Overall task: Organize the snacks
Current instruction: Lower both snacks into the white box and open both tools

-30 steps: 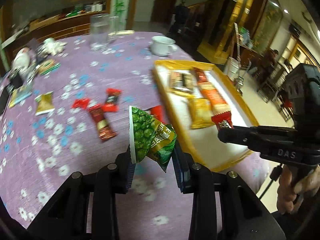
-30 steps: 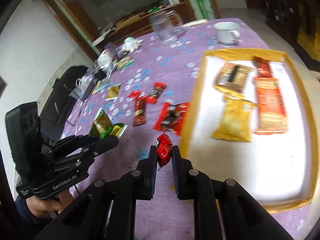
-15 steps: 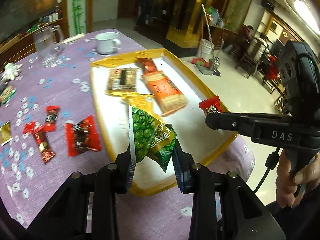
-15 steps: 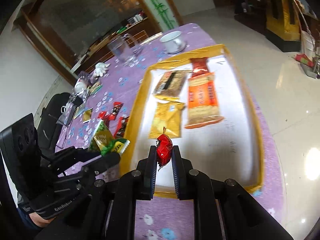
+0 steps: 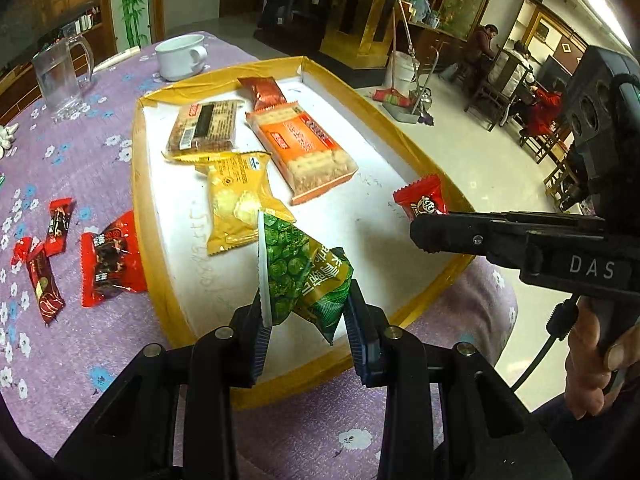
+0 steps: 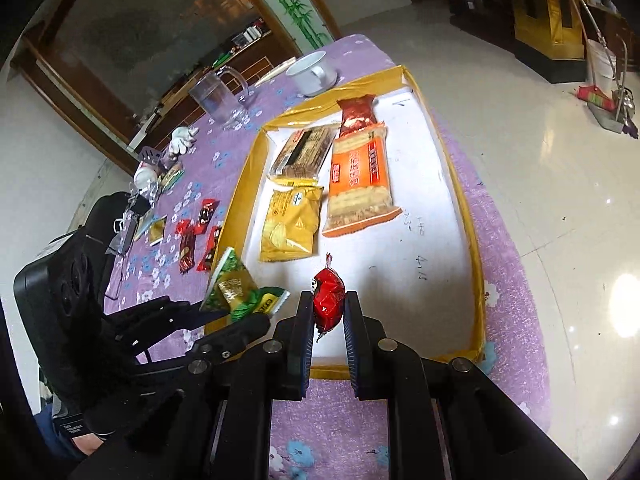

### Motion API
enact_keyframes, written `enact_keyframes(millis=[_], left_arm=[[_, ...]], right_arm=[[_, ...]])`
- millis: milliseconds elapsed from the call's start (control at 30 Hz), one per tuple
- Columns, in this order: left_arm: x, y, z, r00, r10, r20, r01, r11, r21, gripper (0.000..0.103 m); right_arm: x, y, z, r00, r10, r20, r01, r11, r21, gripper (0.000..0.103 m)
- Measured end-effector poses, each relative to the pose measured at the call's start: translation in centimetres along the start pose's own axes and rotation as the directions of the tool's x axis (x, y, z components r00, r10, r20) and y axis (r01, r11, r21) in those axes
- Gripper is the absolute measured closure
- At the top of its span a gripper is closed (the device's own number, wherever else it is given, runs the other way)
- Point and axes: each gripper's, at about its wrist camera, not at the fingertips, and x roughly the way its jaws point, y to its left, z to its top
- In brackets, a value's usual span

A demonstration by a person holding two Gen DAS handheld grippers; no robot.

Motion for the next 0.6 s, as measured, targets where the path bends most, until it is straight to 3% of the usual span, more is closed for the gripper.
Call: enact_keyframes(millis=[600], left_arm=[[1.7, -0.3, -0.4, 0.999, 0.043, -0.034, -0.043, 0.999, 0.001, 0.072]], right_arm=[[3.7, 0.1, 0.5, 0.991, 0.041, -0.124, -0.047, 0.998, -0.046, 0.088]])
